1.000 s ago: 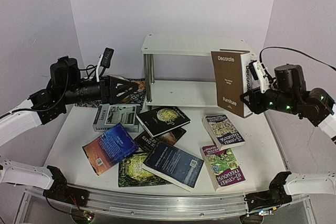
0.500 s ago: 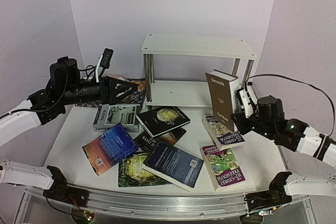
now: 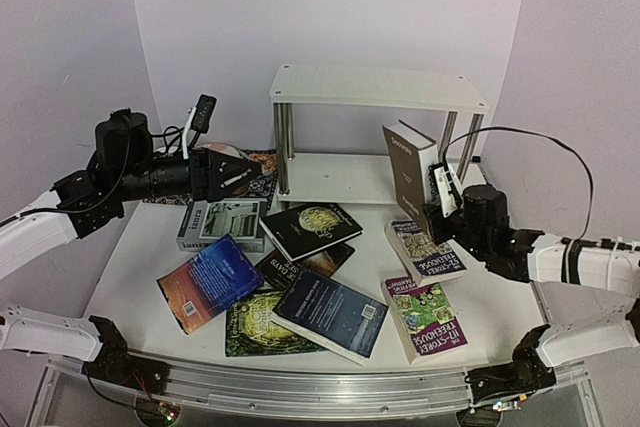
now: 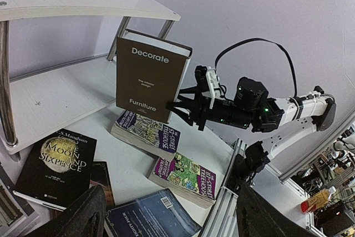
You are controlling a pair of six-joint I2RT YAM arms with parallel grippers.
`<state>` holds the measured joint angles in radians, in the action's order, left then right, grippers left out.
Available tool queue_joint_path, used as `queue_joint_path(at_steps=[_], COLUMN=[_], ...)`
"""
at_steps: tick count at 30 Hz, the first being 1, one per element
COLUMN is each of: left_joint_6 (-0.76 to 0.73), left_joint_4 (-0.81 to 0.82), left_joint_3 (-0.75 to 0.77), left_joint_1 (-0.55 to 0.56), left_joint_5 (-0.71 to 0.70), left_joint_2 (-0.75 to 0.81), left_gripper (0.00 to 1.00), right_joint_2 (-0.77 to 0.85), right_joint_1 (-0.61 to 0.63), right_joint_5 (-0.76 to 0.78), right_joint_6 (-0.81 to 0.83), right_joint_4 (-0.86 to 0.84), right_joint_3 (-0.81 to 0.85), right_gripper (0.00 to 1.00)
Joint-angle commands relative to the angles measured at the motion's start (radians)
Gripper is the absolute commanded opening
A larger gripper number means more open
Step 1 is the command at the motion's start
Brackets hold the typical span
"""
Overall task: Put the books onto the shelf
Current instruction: Place the book on the shelf.
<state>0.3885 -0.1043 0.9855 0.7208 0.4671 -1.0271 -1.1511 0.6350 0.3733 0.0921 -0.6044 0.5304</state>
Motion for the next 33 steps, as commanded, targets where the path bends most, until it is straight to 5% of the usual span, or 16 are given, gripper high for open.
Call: queue_joint_path(at_steps=[1,15,26,33], left_joint_6=[-0.017,-0.057,-0.077,-0.083], left_joint_4=[0.008,-0.11,-0.146,-0.15], left_joint_3=[0.004,0.056,0.077,0.101], left_joint_1=[0.002,0.002,0.002,0.002], left_joint_5=[-0.011,-0.051,-0.066,-0.063], left_joint_2=[0.026,0.05,0.029,-0.008], left_gripper=[0.82,0.82,0.82,0.82], right_joint_2=[-0.074,-0.302,-0.169,-0.236], right_joint_1=[-0.045,-0.183,-0.186,-0.189], right_joint_5=[-0.006,-0.061,-0.149,-0.097], right_joint_6=[-0.029,-0.082,-0.083,-0.006], right_joint_4=[-0.218,-0.412,-0.373,-0.407], right_joint_3=[0.058,0.147,0.084,0.141], right_gripper=[0.21,0.21,0.22,0.22])
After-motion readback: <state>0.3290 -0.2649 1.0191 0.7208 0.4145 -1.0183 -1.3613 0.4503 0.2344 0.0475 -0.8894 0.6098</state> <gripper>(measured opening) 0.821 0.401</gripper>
